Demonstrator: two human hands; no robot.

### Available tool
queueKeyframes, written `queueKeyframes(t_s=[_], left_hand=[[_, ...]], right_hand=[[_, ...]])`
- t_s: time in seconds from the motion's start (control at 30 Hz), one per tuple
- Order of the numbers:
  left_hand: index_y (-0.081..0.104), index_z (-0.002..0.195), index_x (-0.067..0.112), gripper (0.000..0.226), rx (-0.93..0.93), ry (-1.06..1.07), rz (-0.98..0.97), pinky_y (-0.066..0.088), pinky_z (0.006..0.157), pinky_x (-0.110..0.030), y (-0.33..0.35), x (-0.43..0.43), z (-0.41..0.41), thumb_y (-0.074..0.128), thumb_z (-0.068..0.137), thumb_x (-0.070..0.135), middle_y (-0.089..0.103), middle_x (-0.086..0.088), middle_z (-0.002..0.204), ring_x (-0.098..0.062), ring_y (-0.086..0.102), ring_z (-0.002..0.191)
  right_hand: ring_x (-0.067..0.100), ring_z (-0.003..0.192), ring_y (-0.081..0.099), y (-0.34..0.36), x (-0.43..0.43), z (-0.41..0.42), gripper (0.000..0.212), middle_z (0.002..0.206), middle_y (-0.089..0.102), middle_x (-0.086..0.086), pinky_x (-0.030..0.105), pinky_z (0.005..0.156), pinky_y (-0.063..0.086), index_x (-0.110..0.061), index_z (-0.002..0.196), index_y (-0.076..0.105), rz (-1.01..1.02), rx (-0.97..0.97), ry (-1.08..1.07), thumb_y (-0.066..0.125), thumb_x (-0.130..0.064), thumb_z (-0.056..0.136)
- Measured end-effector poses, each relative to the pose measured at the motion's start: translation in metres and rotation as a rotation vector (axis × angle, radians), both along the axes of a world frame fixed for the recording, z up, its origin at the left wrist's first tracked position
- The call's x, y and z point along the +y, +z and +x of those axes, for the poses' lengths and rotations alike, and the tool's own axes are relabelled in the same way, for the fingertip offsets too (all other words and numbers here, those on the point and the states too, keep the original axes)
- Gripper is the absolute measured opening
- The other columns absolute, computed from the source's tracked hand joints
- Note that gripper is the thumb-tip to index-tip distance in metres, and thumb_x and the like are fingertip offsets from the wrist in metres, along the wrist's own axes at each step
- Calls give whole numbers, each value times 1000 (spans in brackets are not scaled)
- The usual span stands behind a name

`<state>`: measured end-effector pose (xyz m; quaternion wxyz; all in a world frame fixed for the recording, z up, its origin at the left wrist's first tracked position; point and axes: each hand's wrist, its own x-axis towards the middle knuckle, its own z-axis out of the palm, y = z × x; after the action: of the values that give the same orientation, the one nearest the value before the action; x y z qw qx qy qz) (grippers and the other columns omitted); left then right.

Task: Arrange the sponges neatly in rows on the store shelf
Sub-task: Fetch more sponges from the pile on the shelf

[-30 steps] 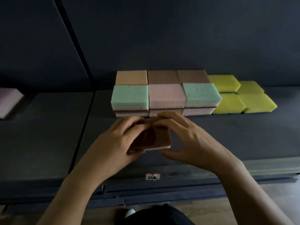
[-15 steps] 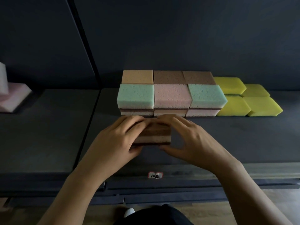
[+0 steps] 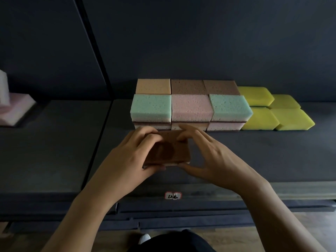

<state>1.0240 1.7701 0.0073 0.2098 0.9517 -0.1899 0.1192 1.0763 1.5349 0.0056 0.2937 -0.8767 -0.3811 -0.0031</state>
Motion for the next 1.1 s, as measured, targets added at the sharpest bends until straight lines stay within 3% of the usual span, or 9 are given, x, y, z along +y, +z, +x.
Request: queueKeyframes(t_s=[0.1, 0.2, 0.3, 0.47, 0.77, 0.93, 1.1], left_hand=[[52, 123, 22, 57, 6, 3, -28, 57, 80, -36, 2, 0, 0, 68, 74, 46, 42, 9, 136, -11, 48, 121], [51, 123, 22, 58, 16, 14, -46, 56, 84, -34, 4, 0, 0, 64, 74, 51, 41, 9, 138, -11, 47, 122], [54, 119, 20, 54, 7, 28, -55, 56, 84, -37, 5, 0, 0, 65, 74, 46, 46, 6, 133, -12, 49, 120], [55, 117, 21, 53, -9, 48, -29, 58, 77, -40, 6, -2, -1, 70, 72, 45, 48, 7, 130, -13, 51, 117], [55, 123, 22, 57, 66, 17, -112, 52, 93, -36, 2, 2, 1, 75, 73, 40, 43, 10, 134, -10, 49, 121], [56, 122, 20, 54, 57, -14, -99, 51, 91, -29, 4, -9, 5, 74, 74, 37, 45, 8, 134, -11, 52, 118], [56, 123, 20, 53, 31, -58, -87, 48, 93, -26, 4, -24, 13, 69, 75, 40, 43, 7, 137, -10, 47, 124]], right_hand=[[8, 111, 56, 2, 3, 2, 56, 131, 51, -7, 27, 85, 50, -19, 125, 50, 28, -40, 3, 76, -37, 79], [9, 108, 58, 4, 6, 2, 56, 129, 52, -7, 30, 82, 52, -18, 124, 50, 24, -70, 7, 77, -38, 79], [10, 110, 57, 4, 7, 2, 57, 129, 52, -5, 29, 85, 51, -18, 125, 51, 14, -82, 17, 76, -41, 79], [15, 125, 49, 7, 8, 2, 64, 142, 45, 0, 28, 102, 45, -17, 130, 52, -72, -149, 46, 75, -48, 79], [17, 120, 53, 7, 4, 3, 49, 136, 51, 0, 34, 93, 49, -15, 121, 57, -14, -153, 34, 80, -32, 80], [20, 132, 44, 6, 3, 0, 53, 143, 47, 1, 37, 105, 43, -18, 125, 56, -97, -202, 8, 75, -41, 81], [18, 131, 46, 5, -8, -2, 53, 143, 49, -2, 38, 102, 46, -19, 128, 55, -99, -185, -63, 76, -33, 81]])
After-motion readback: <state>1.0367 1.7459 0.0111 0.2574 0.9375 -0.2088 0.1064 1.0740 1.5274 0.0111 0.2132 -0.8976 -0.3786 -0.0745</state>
